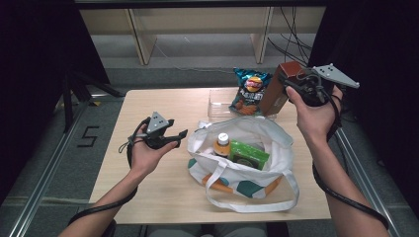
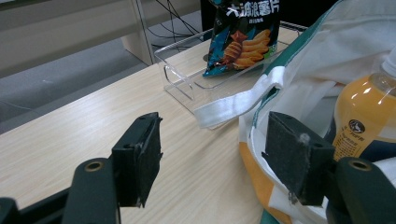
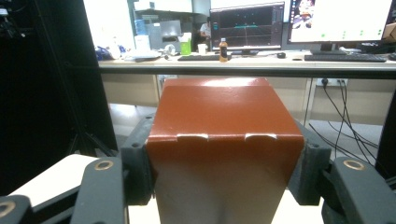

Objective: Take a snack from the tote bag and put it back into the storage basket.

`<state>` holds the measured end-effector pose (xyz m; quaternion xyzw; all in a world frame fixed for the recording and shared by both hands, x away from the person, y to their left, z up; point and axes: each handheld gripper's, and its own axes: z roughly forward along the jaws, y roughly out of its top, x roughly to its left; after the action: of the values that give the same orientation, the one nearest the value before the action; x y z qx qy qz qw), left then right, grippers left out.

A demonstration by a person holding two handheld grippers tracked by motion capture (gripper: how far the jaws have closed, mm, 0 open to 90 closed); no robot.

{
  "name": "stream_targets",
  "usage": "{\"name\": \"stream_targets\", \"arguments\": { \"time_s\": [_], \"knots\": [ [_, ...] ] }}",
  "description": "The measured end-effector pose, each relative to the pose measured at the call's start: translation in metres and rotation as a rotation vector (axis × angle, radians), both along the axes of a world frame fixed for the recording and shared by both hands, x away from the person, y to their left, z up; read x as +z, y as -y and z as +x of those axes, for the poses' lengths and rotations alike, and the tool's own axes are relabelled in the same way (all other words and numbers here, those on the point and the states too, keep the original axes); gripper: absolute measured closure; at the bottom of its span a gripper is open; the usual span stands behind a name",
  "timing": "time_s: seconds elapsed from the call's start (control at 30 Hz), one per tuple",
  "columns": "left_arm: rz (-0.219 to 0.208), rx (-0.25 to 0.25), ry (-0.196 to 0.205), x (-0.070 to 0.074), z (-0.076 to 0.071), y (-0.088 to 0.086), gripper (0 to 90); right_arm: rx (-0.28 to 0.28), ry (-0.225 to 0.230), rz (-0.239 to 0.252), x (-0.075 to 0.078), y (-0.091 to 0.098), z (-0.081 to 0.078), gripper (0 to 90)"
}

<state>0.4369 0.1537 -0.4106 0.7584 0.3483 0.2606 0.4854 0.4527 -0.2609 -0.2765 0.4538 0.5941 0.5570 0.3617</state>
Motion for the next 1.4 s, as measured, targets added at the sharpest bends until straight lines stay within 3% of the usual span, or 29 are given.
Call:
{"name": "stream_targets", "arguments": {
  "time_s": [0.9,1.4],
  "knots": [
    [0.004,-0.002,-0.002,-0.001,0.0,-0.001,35.3,-0.059,-0.031,-0.017,-0.013,-0.006,0.043,39.8],
    [0.0,-0.001,-0.005,-0.002,0.001,-0.001,35.3,-0.102,-0.05,-0.03,-0.037,-0.012,0.066,39.8]
  ]
}}
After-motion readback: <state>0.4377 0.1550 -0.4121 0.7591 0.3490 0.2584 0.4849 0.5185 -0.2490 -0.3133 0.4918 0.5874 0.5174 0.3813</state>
